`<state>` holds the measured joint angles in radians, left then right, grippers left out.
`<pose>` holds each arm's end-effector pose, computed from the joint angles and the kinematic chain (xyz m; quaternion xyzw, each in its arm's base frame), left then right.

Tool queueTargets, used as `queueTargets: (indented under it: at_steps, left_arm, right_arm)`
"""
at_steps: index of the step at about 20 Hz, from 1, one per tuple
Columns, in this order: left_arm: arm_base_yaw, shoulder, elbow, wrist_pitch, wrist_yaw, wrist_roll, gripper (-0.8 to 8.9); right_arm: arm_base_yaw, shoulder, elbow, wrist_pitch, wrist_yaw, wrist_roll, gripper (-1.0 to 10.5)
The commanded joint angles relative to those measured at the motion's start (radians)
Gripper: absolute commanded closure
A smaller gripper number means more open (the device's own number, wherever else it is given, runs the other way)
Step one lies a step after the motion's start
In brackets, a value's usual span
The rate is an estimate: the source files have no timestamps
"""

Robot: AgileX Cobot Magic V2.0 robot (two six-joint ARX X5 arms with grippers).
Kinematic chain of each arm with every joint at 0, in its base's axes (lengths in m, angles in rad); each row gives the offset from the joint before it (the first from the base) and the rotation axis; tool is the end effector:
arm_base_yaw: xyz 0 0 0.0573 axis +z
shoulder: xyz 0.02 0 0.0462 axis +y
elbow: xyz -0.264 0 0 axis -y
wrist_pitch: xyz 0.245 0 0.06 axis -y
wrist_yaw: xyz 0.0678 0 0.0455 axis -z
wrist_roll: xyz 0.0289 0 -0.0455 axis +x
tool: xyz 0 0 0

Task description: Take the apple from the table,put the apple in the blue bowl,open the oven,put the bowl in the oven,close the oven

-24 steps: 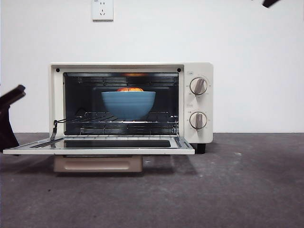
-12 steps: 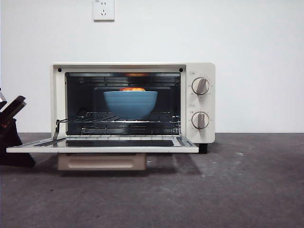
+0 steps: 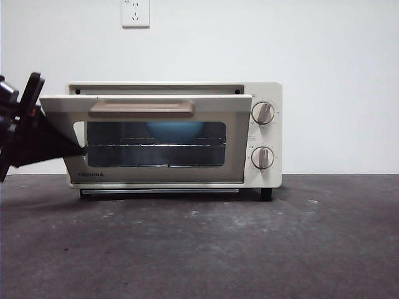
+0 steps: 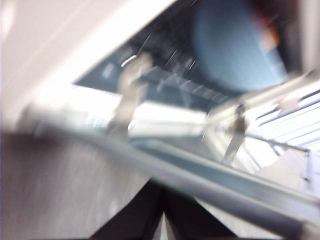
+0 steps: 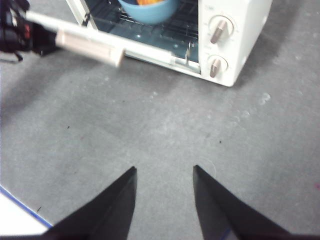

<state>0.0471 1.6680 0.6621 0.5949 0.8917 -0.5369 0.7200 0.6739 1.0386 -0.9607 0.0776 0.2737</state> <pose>0.3070 -0.0080 0.1571 -0.3258 0.2819 -0.3386 0.8365 0.0775 0.0650 0.3575 0.0108 0.3092 0.2621 0.9141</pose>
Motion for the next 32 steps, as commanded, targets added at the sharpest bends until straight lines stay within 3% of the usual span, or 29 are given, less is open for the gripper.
queueTargets:
  at_steps: [1, 4, 11, 14, 21, 26, 32]
  left_arm:
    - [-0.002, 0.01, 0.018, 0.082, -0.085, -0.056, 8.07]
    - [-0.001, 0.01, 0.034, 0.1, -0.161, -0.044, 8.07]
    - [-0.008, -0.014, 0.052, 0.056, -0.125, -0.05, 8.07]
    - [-0.016, -0.094, 0.052, -0.084, -0.146, 0.008, 8.07]
    - [-0.08, -0.476, 0.052, -0.522, -0.317, 0.225, 8.07]
    - [-0.133, -0.777, 0.052, -0.801, -0.409, 0.275, 8.07]
    - [-0.161, -0.966, 0.052, -0.972, -0.455, 0.294, 8.07]
  right_arm:
    - [0.01, -0.005, 0.008, 0.006, 0.001, 0.034, 7.7]
    - [0.01, -0.005, 0.008, -0.01, 0.002, 0.046, 7.7]
    - [0.01, -0.003, 0.008, -0.011, 0.005, 0.042, 7.7]
    - [0.01, -0.003, 0.008, 0.03, 0.01, 0.012, 7.7]
    - [0.01, 0.005, -0.087, 0.236, 0.004, -0.068, 7.7]
    - [0.01, 0.005, -0.303, 0.552, -0.09, -0.073, 7.7]
    - [0.01, 0.005, -0.404, 0.739, -0.103, -0.073, 7.7]
